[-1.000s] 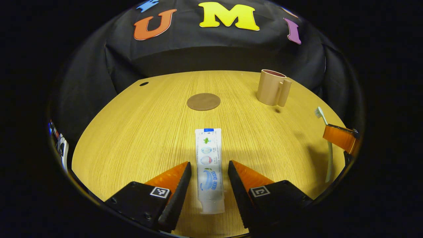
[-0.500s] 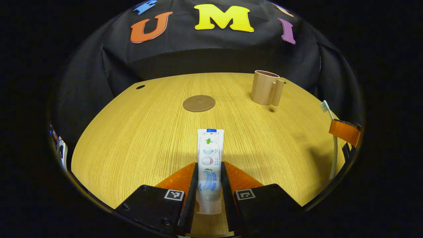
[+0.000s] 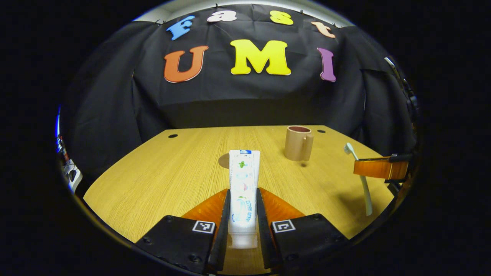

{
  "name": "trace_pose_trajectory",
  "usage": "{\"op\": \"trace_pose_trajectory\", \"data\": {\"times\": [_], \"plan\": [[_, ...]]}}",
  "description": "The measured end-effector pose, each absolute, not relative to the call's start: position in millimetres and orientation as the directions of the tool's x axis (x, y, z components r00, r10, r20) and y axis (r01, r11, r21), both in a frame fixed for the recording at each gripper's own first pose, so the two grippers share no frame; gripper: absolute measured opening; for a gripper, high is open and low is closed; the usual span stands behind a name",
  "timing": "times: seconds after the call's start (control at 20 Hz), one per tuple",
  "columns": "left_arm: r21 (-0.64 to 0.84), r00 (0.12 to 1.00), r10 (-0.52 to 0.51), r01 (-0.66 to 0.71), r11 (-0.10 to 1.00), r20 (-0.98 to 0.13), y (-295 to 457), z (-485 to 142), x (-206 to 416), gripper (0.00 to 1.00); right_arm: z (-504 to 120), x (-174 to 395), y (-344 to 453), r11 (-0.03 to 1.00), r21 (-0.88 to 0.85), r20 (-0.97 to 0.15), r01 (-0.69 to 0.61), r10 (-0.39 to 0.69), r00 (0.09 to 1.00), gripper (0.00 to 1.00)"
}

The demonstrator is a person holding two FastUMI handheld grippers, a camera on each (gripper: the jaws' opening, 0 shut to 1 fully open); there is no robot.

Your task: Put the toothbrush and toothpaste on the desktop into the cup, then pick up the cup and place it on the coaster on the desktop.

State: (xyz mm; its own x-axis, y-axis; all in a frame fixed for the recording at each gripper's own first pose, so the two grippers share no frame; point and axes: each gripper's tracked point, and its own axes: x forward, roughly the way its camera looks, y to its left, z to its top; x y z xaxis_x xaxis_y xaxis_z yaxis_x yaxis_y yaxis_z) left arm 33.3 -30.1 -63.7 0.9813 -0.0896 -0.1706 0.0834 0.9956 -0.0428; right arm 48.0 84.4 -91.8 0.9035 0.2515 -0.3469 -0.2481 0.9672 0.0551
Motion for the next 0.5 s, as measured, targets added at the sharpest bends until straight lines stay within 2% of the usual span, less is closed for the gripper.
{"op": "trace_pose_trajectory", "data": {"times": [0.3, 0.35, 0.4, 0.5], "plan": [[-0.074, 0.997, -0.071, 0.068, 0.995, -0.031, -16, -2, 39, 0.40, -44, 78, 109, 0.959, 0.051, -0.255, -0.278, 0.281, 0.925, 0.00], [-0.083, 0.997, -0.071, 0.069, 0.994, -0.023, -15, 1, 44, 0.40, -39, 85, 114, 0.957, 0.050, -0.247, -0.285, 0.289, 0.925, 0.04], [-0.095, 0.997, -0.071, 0.069, 0.993, -0.020, -13, 4, 48, 0.40, -30, 94, 120, 0.955, 0.049, -0.236, -0.292, 0.295, 0.926, 0.00], [-0.117, 0.997, -0.069, 0.066, 0.991, -0.022, -10, 4, 57, 0.40, -12, 113, 132, 0.951, 0.041, -0.207, -0.307, 0.309, 0.928, 0.00]]}}
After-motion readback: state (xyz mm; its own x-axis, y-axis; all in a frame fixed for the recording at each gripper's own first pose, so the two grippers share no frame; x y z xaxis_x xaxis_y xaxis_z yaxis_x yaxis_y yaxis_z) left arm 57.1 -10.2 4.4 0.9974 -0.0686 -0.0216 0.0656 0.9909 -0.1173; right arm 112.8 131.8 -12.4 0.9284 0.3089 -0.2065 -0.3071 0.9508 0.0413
